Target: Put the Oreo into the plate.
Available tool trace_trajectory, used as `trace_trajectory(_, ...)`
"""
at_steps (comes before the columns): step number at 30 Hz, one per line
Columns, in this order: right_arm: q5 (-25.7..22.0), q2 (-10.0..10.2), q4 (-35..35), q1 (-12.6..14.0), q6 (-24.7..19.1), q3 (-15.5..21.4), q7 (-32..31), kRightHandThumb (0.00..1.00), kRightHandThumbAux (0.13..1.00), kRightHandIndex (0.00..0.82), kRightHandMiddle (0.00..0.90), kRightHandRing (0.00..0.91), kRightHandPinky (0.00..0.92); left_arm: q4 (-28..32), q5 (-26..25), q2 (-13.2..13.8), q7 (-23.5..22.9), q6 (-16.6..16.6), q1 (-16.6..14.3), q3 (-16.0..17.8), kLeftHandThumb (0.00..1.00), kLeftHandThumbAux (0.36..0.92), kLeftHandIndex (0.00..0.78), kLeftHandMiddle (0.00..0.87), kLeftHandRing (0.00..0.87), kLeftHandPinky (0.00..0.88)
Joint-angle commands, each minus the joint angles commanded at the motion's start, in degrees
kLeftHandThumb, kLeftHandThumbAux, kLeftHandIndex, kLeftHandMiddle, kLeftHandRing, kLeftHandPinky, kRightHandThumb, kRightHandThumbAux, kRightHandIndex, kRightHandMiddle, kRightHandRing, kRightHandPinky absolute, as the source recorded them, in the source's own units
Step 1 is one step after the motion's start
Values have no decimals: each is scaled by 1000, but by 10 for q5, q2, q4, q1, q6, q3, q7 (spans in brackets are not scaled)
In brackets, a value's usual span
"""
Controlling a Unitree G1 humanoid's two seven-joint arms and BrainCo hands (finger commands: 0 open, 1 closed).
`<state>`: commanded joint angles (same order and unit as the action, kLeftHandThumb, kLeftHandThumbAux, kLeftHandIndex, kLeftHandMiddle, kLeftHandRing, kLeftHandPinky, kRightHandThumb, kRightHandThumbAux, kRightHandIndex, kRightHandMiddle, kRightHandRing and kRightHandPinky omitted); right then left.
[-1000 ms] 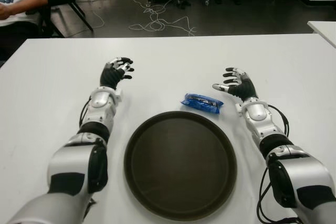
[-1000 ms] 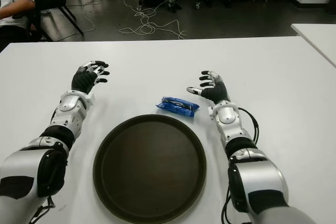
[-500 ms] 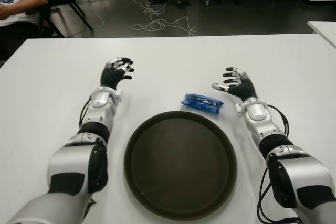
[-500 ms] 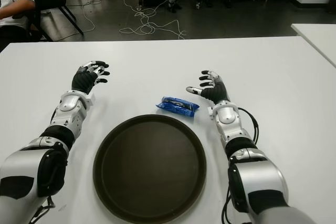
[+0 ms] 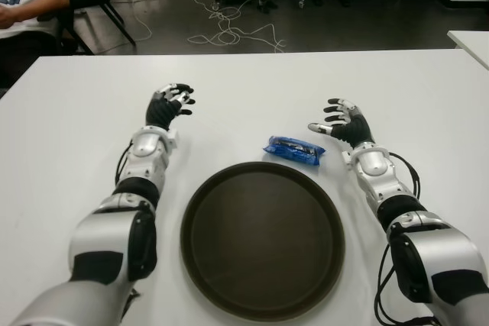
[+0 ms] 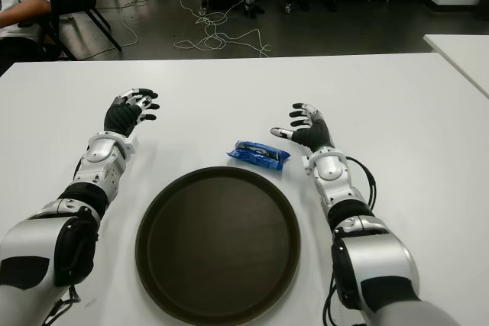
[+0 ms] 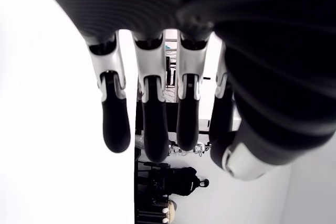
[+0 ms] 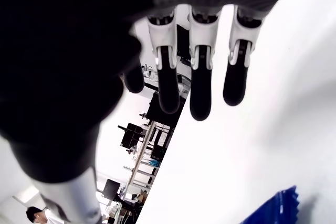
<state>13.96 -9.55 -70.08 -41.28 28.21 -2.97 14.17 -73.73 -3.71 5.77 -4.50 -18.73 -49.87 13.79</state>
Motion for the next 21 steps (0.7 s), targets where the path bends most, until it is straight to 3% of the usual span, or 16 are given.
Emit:
trace_trajectory(5, 74, -9, 9, 8, 71, -46, 122, 0, 808, 232, 280, 299, 324, -1, -1, 0, -2, 2, 0, 1, 671, 726, 400, 358, 413, 487)
trace_trajectory(13, 202, -39, 13, 7, 127, -136, 291, 0, 819, 177, 242, 263, 307, -1, -3, 0, -3, 3, -1, 3, 670, 727, 399, 348, 405, 485)
trace_trajectory(21, 280, -64, 3, -7, 126, -212, 315, 0, 805, 139, 210, 224, 271, -1, -2, 0, -2, 5, -1, 3, 670, 727, 399, 353, 404, 476)
